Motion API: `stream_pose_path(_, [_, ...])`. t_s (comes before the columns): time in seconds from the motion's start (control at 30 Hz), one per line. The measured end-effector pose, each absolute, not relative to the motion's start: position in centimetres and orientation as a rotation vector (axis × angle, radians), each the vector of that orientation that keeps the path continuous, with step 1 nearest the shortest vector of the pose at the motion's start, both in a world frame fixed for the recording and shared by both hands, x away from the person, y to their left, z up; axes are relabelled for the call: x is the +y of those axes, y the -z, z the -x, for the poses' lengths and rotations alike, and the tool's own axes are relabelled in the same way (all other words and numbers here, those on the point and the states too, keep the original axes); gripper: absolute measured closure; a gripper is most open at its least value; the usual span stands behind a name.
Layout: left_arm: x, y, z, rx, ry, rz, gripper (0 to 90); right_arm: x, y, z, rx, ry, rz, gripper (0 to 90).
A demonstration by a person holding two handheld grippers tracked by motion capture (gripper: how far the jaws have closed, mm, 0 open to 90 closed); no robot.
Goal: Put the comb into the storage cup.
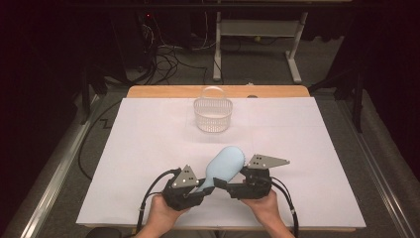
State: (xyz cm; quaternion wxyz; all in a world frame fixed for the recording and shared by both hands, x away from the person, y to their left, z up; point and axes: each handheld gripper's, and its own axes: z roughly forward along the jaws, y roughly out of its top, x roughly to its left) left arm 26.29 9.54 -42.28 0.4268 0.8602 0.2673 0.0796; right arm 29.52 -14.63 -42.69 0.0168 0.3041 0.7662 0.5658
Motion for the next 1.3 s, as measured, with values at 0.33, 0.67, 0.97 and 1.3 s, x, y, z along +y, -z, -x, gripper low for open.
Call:
stream_pose_path(0.33, [9.4, 42.2, -26.1, 0.651, -0.215, -2.162, 67.1, -15.2, 42.4, -29.8, 2.43, -1.826, -0.969, 42.6])
stream_pose_path(0.67, [9.5, 41.8, -26.0, 0.64, -0.206, -2.162, 67.0, -15.5, 42.1, -30.0, 2.442, -1.917, -0.996, 49.8])
stream_pose_path(0.97, [9.9, 41.8, -26.2, 0.645, -0.2, -2.16, 66.9, -15.1, 41.8, -30.5, 2.492, -1.952, -1.004, 55.1])
stream_pose_path(1.3, [10.2, 41.8, -26.3, 0.618, -0.184, -2.135, 66.7, -15.1, 41.4, -30.5, 2.507, -1.96, -0.987, 58.2])
